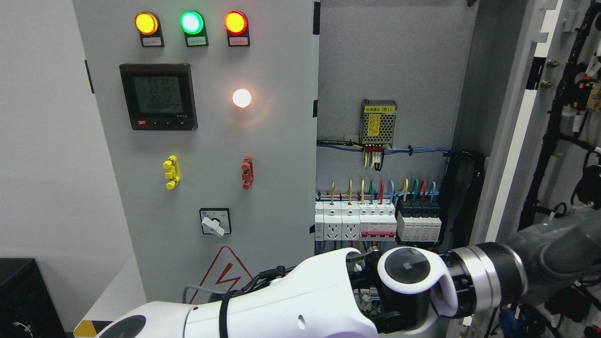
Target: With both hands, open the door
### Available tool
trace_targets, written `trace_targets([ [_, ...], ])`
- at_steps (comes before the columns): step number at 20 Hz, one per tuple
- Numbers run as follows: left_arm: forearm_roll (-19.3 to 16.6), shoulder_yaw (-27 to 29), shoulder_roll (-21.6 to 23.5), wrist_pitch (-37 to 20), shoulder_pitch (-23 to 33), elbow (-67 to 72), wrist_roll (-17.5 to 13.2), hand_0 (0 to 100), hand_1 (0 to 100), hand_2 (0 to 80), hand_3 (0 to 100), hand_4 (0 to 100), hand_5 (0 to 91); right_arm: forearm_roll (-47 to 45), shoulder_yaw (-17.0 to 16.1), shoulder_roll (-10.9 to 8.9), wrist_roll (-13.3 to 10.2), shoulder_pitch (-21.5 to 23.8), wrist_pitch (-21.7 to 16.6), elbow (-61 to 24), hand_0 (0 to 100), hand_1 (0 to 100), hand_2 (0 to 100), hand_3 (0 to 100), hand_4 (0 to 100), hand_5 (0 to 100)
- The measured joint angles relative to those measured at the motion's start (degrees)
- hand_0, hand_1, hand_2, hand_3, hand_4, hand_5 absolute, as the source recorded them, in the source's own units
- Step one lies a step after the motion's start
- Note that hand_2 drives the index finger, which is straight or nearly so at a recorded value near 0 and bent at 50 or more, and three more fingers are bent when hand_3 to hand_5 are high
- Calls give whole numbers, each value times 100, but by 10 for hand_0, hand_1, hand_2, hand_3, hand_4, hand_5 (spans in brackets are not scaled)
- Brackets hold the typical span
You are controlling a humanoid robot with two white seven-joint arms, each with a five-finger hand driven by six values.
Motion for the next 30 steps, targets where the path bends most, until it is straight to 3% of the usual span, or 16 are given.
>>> trace_targets([
  [3, -191, -29, 703, 23, 560, -381, -479, 0, 0, 0, 0, 0, 0, 0, 0, 0, 0, 0, 0, 1, 0, 0, 0, 0, 0, 0],
  [6, -751, -55, 1460, 41, 1477, -739, -919, 0, 0, 0, 0, 0, 0, 0, 0, 0, 0, 0, 0, 1, 0, 0, 0, 0, 0, 0],
  [8, -1325, -62, 1968, 8, 2353, -912, -1128, 0, 0, 0, 0, 0, 0, 0, 0, 0, 0, 0, 0, 1, 0, 0, 0, 0, 0, 0],
  [10, -2127, -24, 2420, -186, 3402, -980, -1409, 0, 0, 0, 0, 0, 0, 0, 0, 0, 0, 0, 0, 1, 0, 0, 0, 0, 0, 0],
  [14, -3650, 393, 2968, -1100, 5901, -588, -1703, 0, 0, 0, 0, 0, 0, 0, 0, 0, 0, 0, 0, 3, 0, 0, 0, 0, 0, 0],
  [16, -4299, 742, 2953, -1436, 6942, -57, -1750, 0, 0, 0, 0, 0, 0, 0, 0, 0, 0, 0, 0, 2, 0, 0, 0, 0, 0, 0],
  [18, -4819, 1126, 2726, -1730, 7601, 767, -1766, 0, 0, 0, 0, 0, 0, 0, 0, 0, 0, 0, 0, 0, 0, 0, 0, 0, 0, 0],
  [24, -5605, 2837, 1591, -2097, 7937, 4369, -1728, 0, 0, 0, 0, 0, 0, 0, 0, 0, 0, 0, 0, 0, 0, 0, 0, 0, 0, 0],
  [26, -5737, 3339, 1314, -2107, 8035, 5256, -1420, 0, 0, 0, 0, 0, 0, 0, 0, 0, 0, 0, 0, 1, 0, 0, 0, 0, 0, 0],
  [28, -5831, 3810, 1074, -2065, 8102, 6024, -751, 0, 0, 0, 0, 0, 0, 0, 0, 0, 0, 0, 0, 1, 0, 0, 0, 0, 0, 0],
  [30, -5885, 4228, 878, -1814, 8160, 6653, -343, 0, 0, 0, 0, 0, 0, 0, 0, 0, 0, 0, 0, 1, 0, 0, 0, 0, 0, 0],
])
